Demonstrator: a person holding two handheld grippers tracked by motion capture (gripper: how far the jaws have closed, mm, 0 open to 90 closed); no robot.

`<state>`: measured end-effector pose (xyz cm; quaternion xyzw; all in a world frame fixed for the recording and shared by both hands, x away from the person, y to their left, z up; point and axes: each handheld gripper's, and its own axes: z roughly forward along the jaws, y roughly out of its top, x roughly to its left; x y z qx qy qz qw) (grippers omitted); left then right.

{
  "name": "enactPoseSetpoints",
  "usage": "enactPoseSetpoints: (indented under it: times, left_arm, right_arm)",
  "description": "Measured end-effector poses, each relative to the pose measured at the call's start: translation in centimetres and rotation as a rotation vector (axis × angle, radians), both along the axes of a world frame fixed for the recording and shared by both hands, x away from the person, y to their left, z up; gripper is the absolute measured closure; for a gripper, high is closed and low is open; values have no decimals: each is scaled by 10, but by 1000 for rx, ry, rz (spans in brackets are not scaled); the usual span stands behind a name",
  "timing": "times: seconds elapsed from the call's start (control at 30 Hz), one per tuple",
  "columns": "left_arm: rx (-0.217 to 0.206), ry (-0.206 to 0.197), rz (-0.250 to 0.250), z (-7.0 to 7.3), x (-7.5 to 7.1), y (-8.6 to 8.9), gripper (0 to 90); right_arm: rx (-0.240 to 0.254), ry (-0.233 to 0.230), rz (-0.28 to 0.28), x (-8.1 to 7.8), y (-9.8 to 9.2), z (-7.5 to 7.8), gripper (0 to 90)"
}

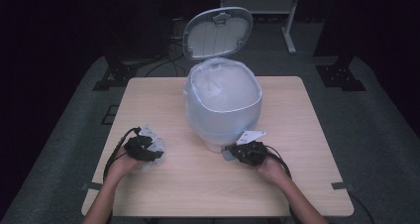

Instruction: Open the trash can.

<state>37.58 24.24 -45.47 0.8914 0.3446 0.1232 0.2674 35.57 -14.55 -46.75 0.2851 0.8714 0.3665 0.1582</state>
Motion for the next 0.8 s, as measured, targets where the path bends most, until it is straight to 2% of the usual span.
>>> enactPoseSetpoints:
  times: [0.13,0.2,0.3,0.4,0.47,0.5,0.57,0.67,0.73,0.77,0.8]
  left_arm:
    - [16,-23,-15,1,-1,-2,614]
    - [24,-33,-24,2,-2,-4,625]
    - [12,-64,-30,5,-3,-4,701]
    - [-21,-87,-25,9,-5,-1,743]
    - [-69,-97,-10,12,-6,2,754]
    - [-69,-97,-10,12,-6,2,753]
    - [-140,-127,21,16,-8,9,744]
    - [-185,-139,28,20,-11,14,744]
    - [-229,-142,32,23,-12,17,736]
    - [-229,-142,32,23,-12,17,726]
    - [-259,-144,35,26,-14,20,726]
  right_arm:
    - [-1,0,0,0,0,0,803]
    - [-1,0,0,0,0,0,802]
    - [-1,0,0,0,0,0,802]
    - [0,1,1,0,0,0,802]
    - [0,0,2,0,0,0,802]
    - [0,0,2,0,0,0,802]
    - [0,1,2,0,0,0,802]
    - [-1,0,2,0,0,0,802]
    - [0,2,1,0,0,0,802]
    - [0,2,1,0,0,0,802]
    - [1,2,2,1,0,0,802]
